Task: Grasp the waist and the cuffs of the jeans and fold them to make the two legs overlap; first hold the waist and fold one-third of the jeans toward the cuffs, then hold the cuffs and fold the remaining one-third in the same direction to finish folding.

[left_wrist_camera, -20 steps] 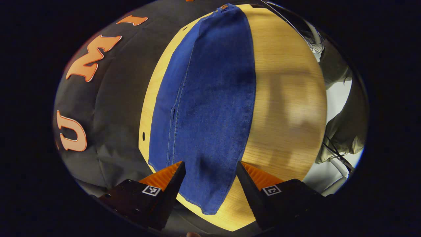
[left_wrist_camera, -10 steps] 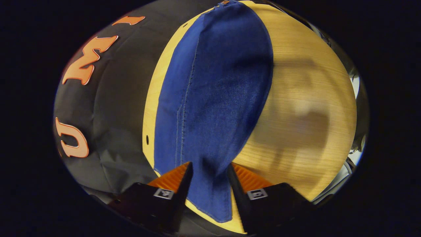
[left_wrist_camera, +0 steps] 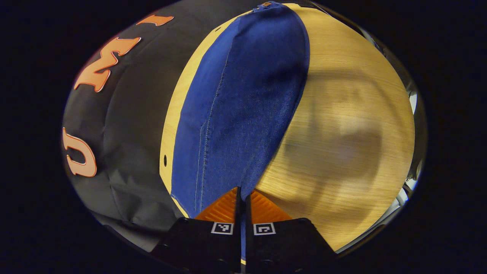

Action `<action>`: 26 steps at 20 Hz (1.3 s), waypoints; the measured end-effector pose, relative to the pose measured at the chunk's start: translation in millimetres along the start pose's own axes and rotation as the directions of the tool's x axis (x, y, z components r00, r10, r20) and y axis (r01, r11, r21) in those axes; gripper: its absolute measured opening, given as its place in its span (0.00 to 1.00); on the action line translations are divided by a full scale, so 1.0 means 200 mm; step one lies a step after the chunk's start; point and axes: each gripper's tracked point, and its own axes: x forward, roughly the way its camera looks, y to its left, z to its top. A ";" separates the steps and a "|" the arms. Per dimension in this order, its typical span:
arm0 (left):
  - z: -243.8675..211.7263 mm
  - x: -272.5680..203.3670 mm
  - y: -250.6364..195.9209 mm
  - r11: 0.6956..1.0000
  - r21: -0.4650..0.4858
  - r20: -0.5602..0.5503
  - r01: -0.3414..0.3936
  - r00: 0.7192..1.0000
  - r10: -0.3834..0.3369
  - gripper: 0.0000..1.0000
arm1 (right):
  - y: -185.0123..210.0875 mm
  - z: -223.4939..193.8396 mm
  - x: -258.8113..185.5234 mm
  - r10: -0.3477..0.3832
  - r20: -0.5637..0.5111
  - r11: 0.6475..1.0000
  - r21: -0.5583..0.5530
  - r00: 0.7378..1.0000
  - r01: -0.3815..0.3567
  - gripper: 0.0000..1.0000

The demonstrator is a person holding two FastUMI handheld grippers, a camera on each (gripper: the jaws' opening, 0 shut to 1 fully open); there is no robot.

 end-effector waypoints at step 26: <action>0.00 0.02 -0.02 1.000 -0.025 -0.092 0.016 0.996 -0.018 0.05 | -0.35 -0.99 0.25 -0.022 -0.300 0.200 -0.936 0.954 -0.290 0.97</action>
